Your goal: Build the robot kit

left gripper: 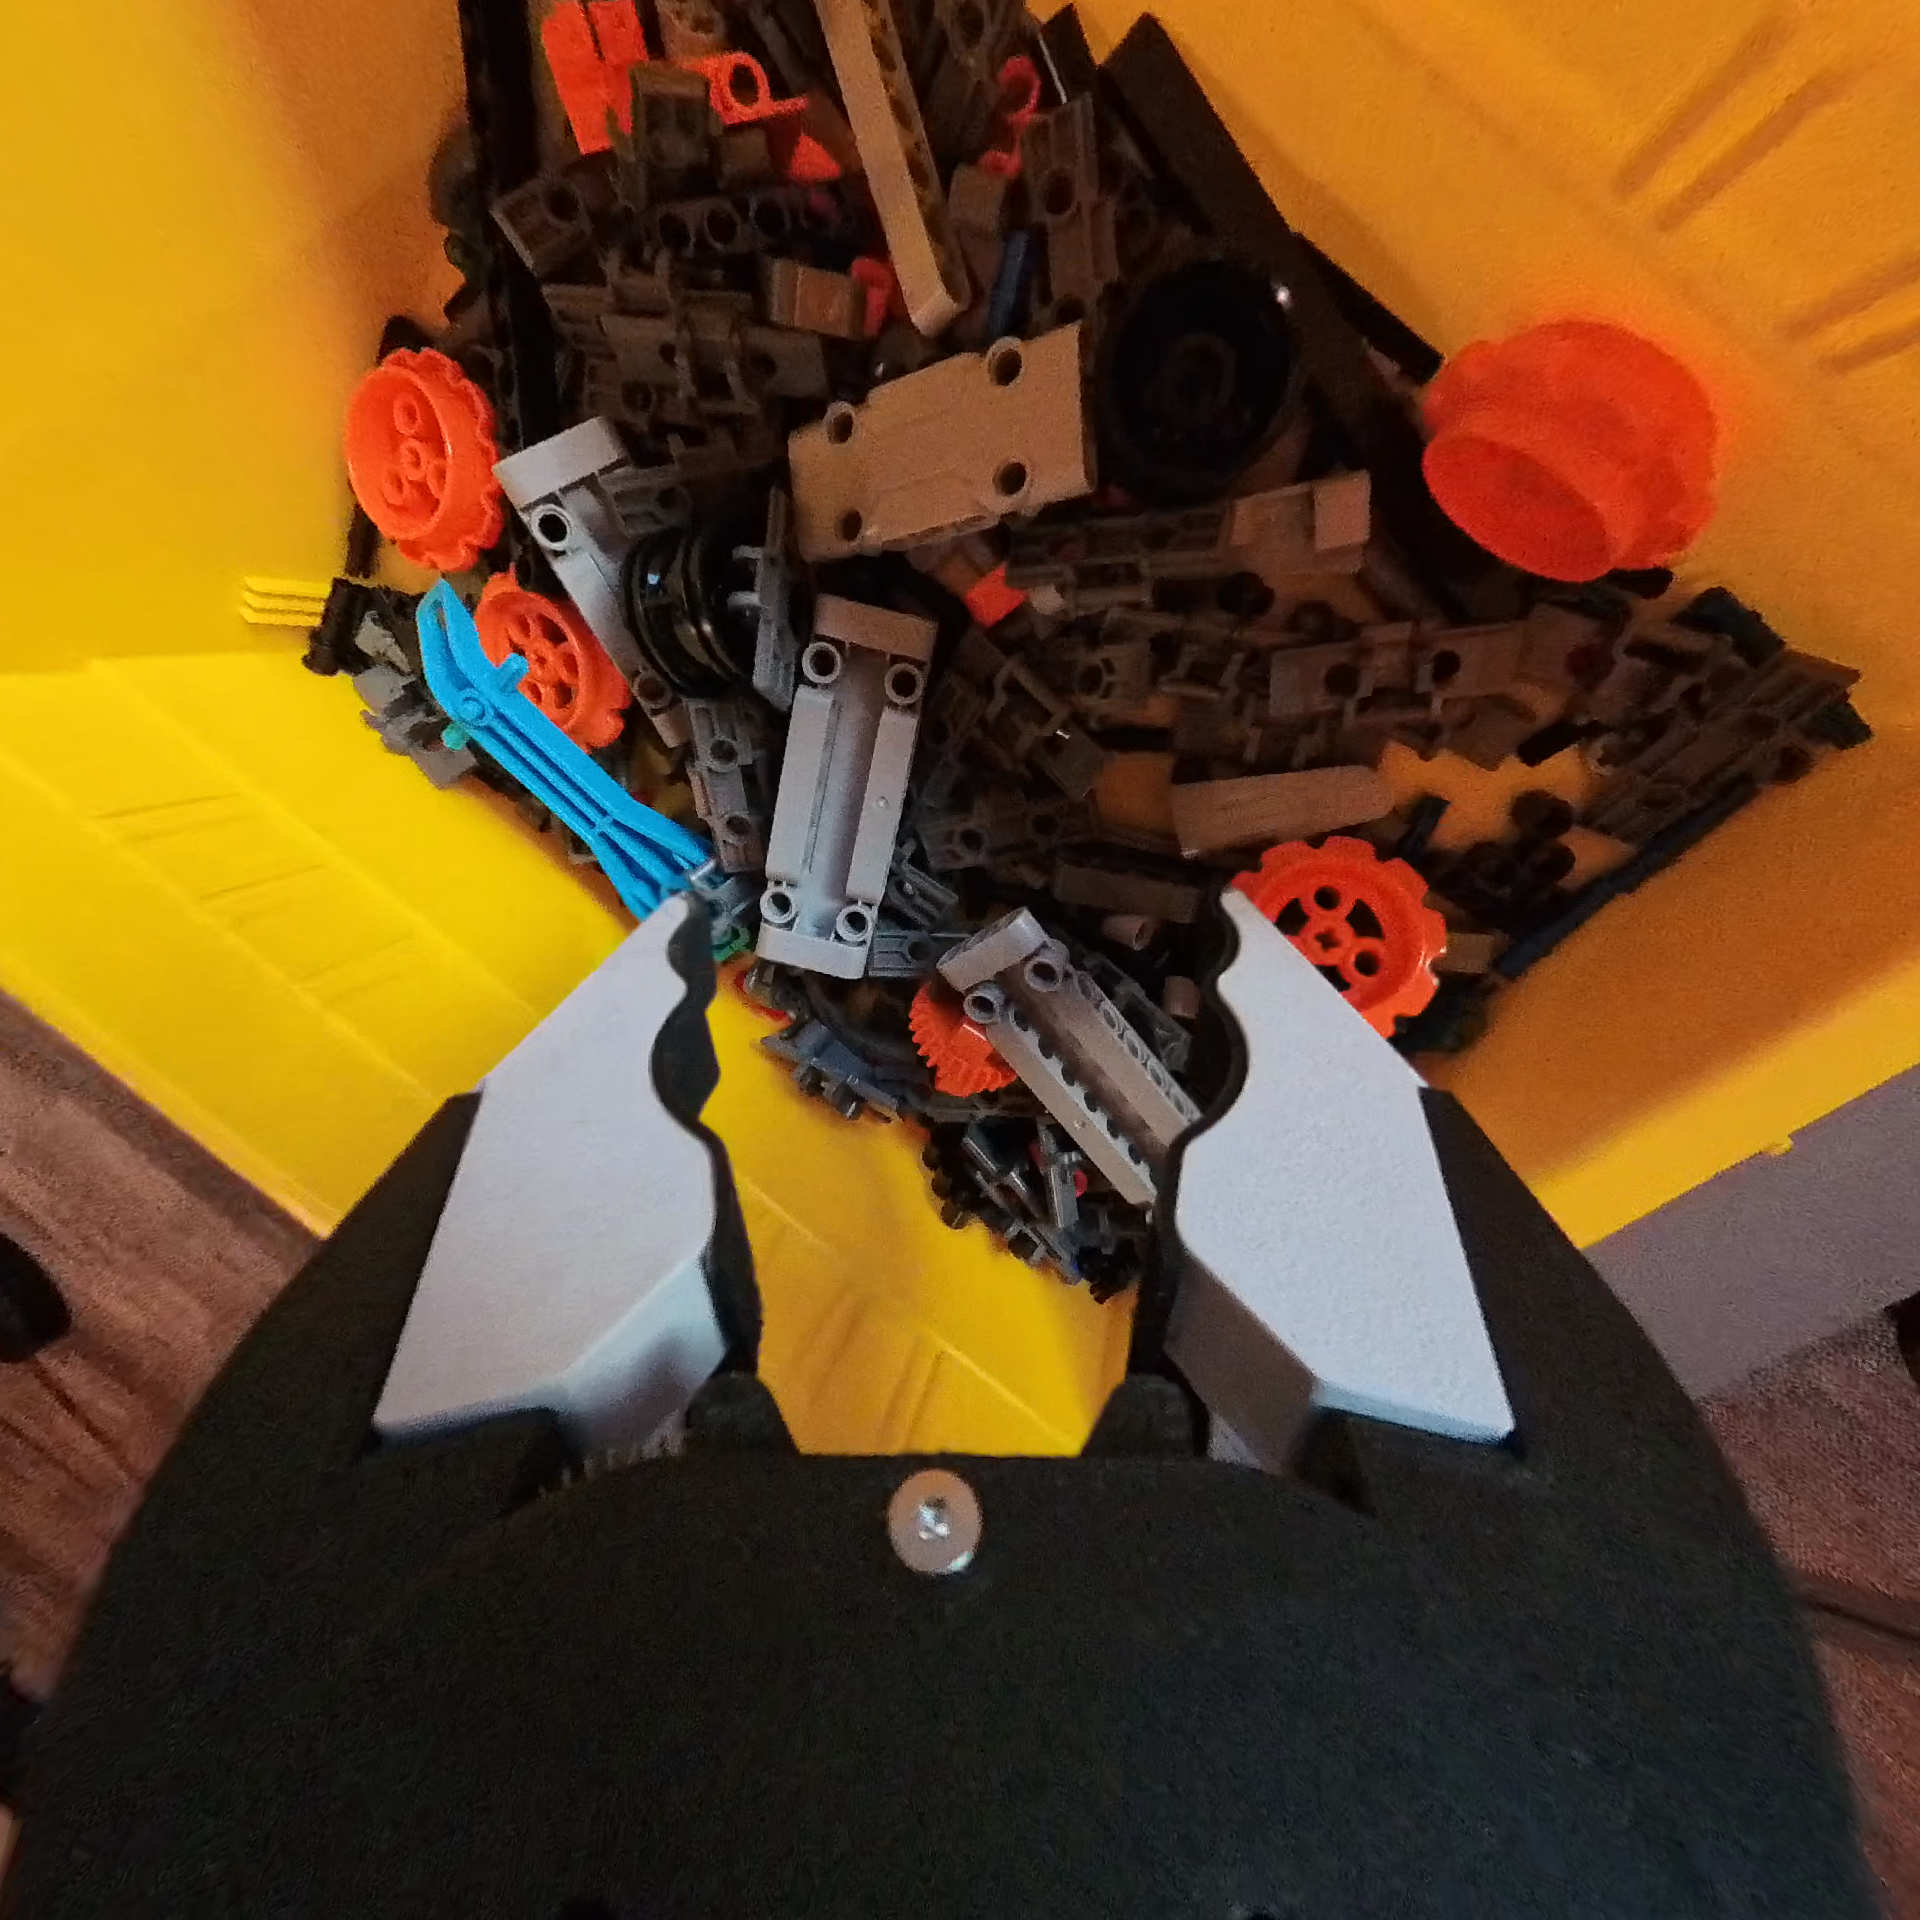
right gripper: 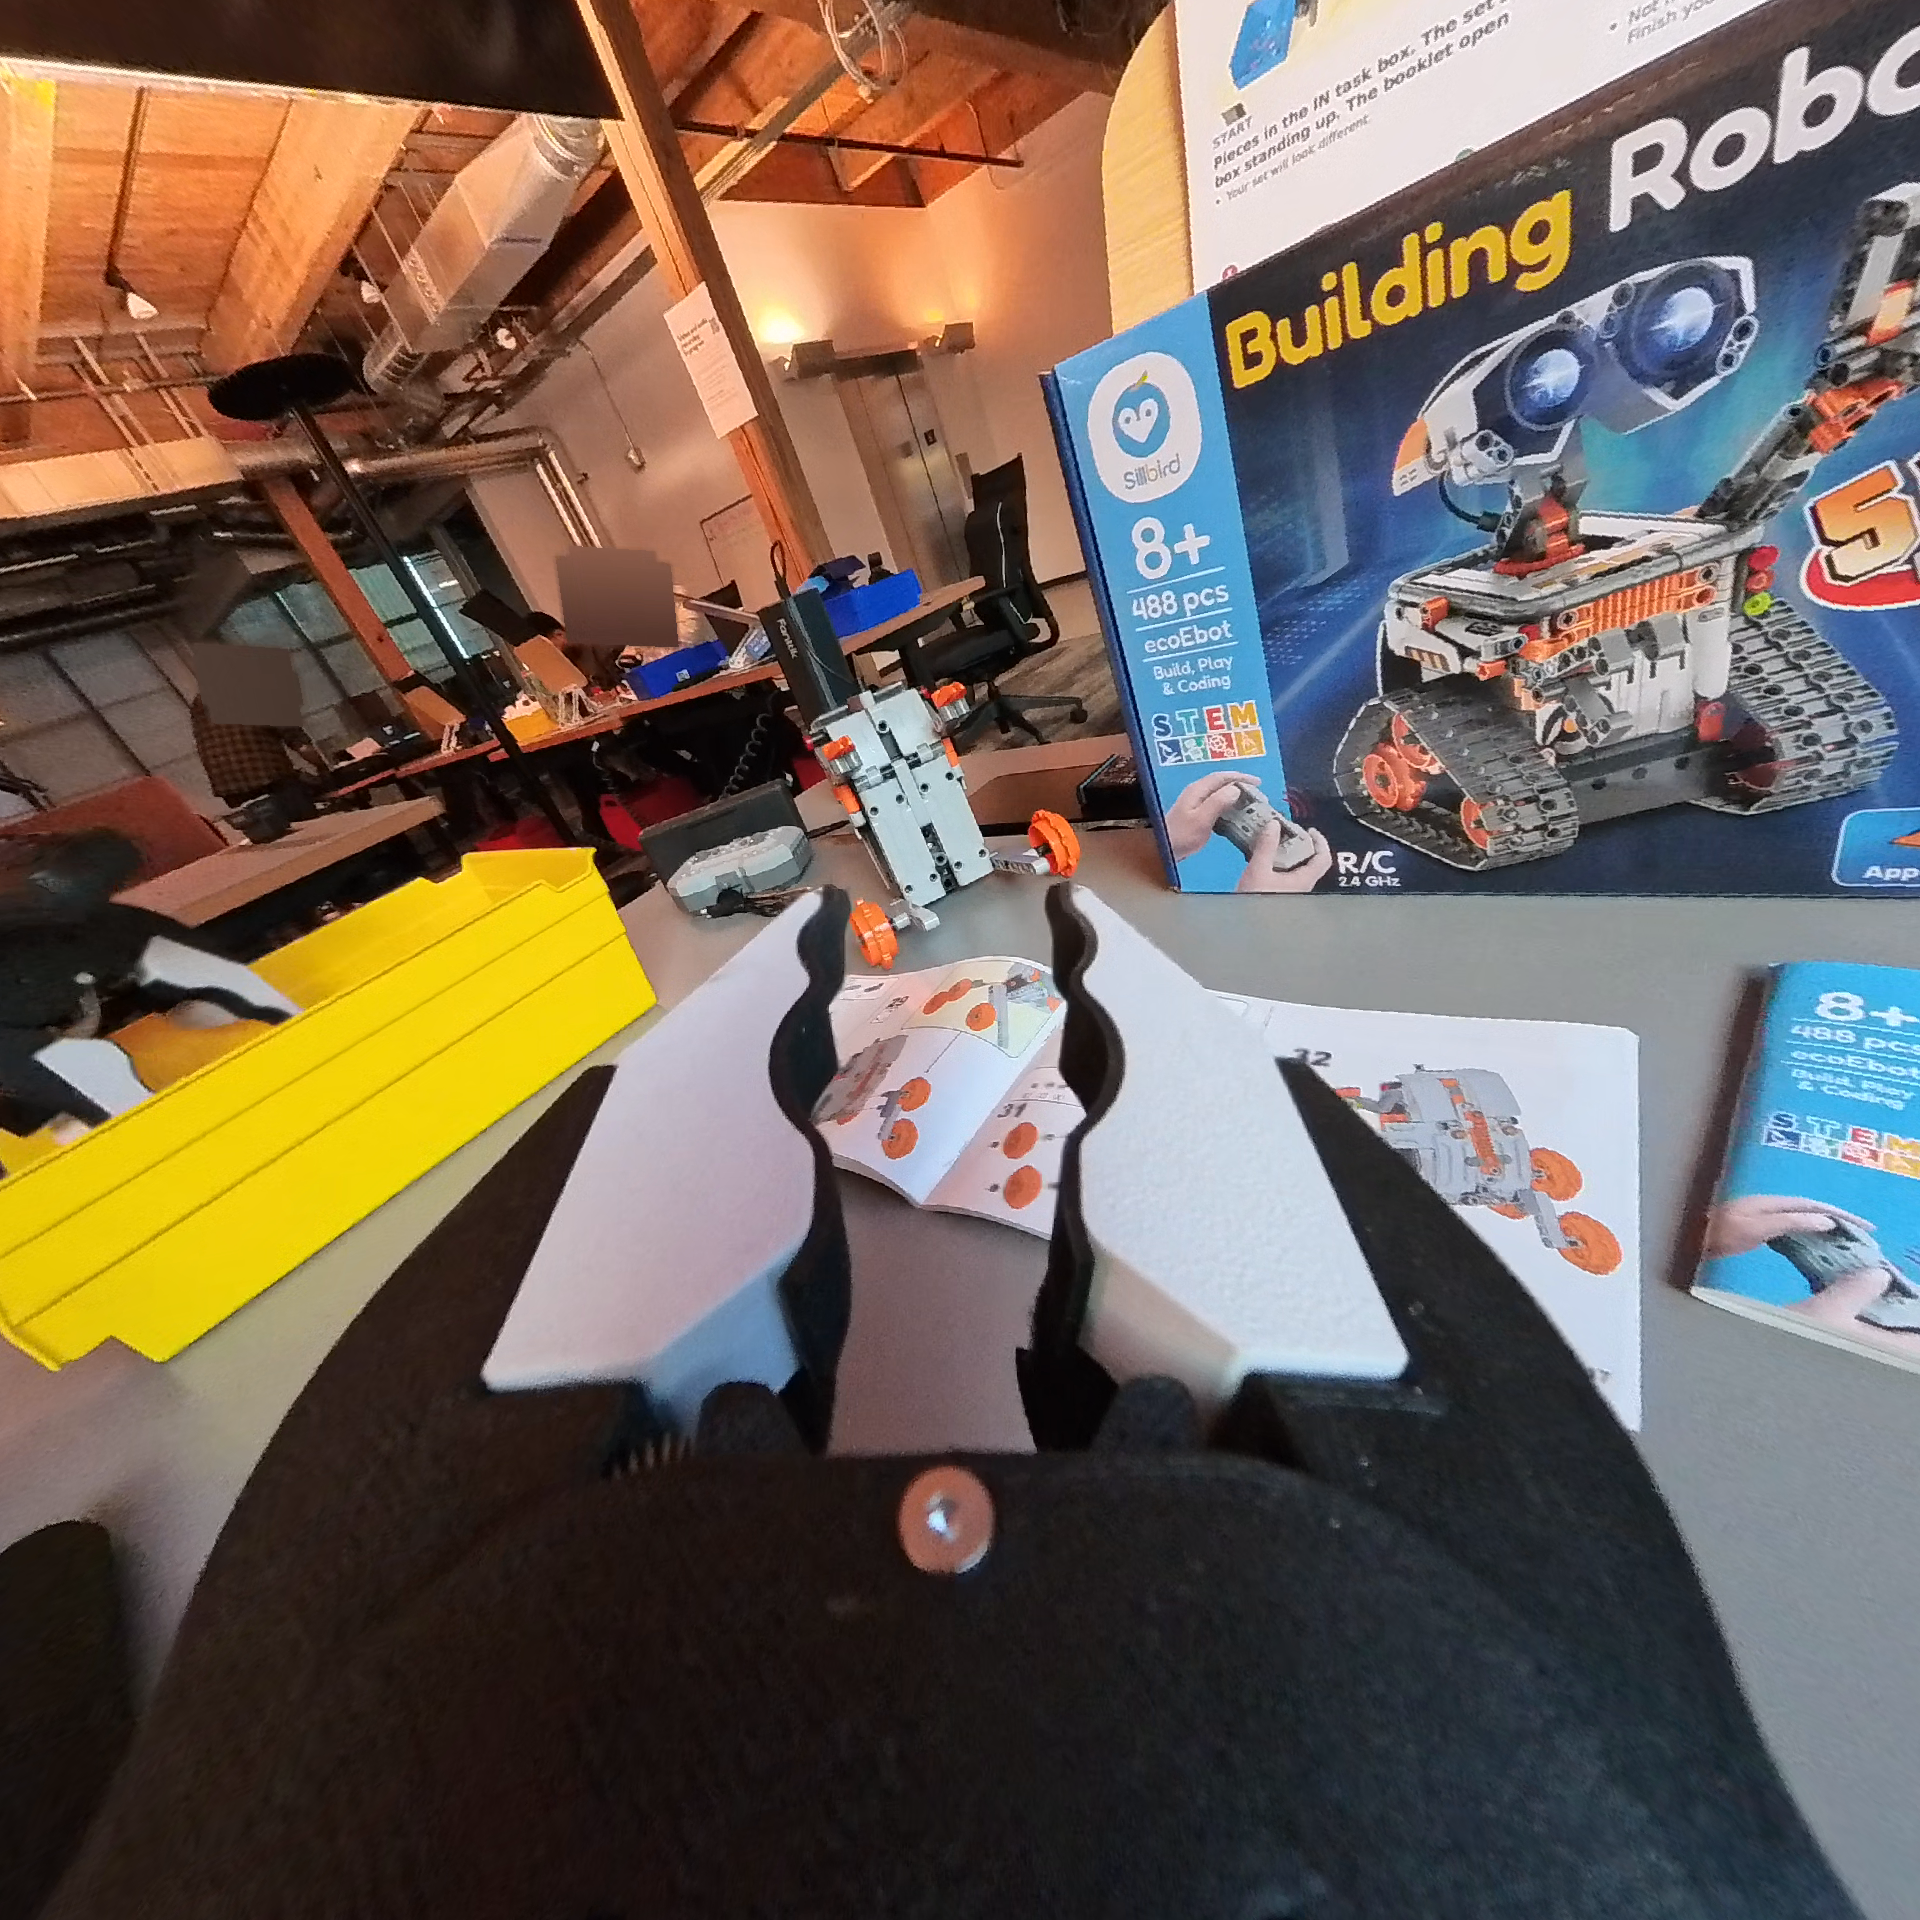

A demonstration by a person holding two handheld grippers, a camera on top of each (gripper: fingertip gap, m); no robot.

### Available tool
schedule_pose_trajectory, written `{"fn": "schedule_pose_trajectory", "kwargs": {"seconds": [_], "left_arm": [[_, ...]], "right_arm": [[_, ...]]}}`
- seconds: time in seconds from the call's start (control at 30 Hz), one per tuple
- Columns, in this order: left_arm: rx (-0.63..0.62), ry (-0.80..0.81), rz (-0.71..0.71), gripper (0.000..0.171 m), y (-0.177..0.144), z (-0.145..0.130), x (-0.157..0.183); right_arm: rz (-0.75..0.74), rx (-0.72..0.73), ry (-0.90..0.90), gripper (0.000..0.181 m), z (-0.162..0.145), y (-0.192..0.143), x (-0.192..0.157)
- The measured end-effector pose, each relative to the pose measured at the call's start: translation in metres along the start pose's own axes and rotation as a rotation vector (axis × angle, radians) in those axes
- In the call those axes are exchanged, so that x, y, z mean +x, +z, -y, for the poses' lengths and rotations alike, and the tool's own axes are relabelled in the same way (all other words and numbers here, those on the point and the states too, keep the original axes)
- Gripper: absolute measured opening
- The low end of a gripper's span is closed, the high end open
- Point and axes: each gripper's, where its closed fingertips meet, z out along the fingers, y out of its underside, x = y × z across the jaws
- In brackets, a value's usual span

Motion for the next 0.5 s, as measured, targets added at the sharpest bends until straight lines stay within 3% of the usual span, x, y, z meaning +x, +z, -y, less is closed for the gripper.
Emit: {"fn": "schedule_pose_trajectory", "kwargs": {"seconds": [0.07,0.17,0.2,0.37,0.5], "left_arm": [[0.069,-0.019,-0.045,0.068,-0.004,0.010,0.006],[0.142,0.011,-0.171,0.009,-0.007,0.022,0.031],[0.139,0.016,-0.165,0.001,-0.005,0.022,0.031],[0.108,-0.099,-0.312,0.006,0.004,0.026,0.046],[0.055,-0.127,-0.323,0.012,0.013,0.021,0.048]], "right_arm": [[0.004,0.000,-0.008,0.038,0.000,0.001,-0.002],[-0.001,-0.011,-0.020,0.037,-0.002,0.001,-0.001],[-0.003,-0.010,-0.019,0.037,-0.002,0.000,-0.001],[0.001,0.001,0.005,0.037,0.000,-0.001,0.001],[0.005,0.005,0.002,0.037,0.002,-0.001,-0.001]]}}
